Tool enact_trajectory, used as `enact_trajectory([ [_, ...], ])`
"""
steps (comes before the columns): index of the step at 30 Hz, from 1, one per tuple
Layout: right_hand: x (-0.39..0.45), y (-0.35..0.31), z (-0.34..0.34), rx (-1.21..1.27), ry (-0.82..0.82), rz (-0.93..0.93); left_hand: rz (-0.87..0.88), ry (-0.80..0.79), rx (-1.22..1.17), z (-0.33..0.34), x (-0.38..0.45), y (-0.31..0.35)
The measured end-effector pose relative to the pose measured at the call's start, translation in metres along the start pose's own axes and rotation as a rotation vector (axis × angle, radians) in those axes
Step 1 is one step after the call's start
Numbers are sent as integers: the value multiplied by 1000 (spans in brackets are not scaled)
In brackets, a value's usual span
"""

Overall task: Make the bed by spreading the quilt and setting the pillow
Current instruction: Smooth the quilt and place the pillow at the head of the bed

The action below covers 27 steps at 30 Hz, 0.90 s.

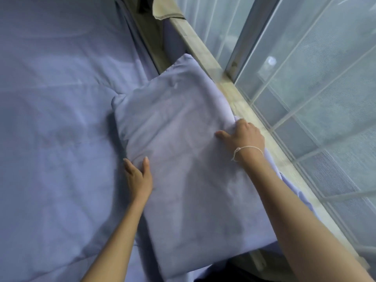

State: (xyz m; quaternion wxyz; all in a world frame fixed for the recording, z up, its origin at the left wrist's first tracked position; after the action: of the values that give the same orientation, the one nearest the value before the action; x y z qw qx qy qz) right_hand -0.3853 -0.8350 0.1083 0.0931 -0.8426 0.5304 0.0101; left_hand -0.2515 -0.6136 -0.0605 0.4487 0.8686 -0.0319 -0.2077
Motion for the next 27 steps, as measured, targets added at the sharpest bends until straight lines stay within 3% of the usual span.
enact_trajectory([
  [2, 7, -2, -1, 34, -59, 18, -48, -49, -43, 1, -5, -1],
  [6, 6, -9, -10, 58, -48, -6, 53, -106, -197, 6, -9, 8],
  [12, 6, -16, -34, -136, 64, -104, 40, -221, -326, 32, -19, 23],
  [17, -1, -22, -23, -131, -13, -145, -43, -142, -276, 24, -17, 7],
  [23, -11, -14, -19, -156, -87, -3, -33, -114, -236, 0, -8, -7],
  [27, -7, -16, -15, -56, -133, -32, -86, -138, -256, -3, -14, -13],
])
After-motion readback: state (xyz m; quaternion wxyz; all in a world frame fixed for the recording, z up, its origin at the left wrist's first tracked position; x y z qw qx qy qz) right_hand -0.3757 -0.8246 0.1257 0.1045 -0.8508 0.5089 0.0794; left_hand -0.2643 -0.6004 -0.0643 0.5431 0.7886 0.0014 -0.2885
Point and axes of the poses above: each hand's wrist, its own x-axis towards the middle knuckle, its own z-axis out of the palm, y = z × x, the point moved 2 cm from there along x, towards the middle knuckle, and after that the axes turned 3 degrees about -y, right-handed, at the moved point
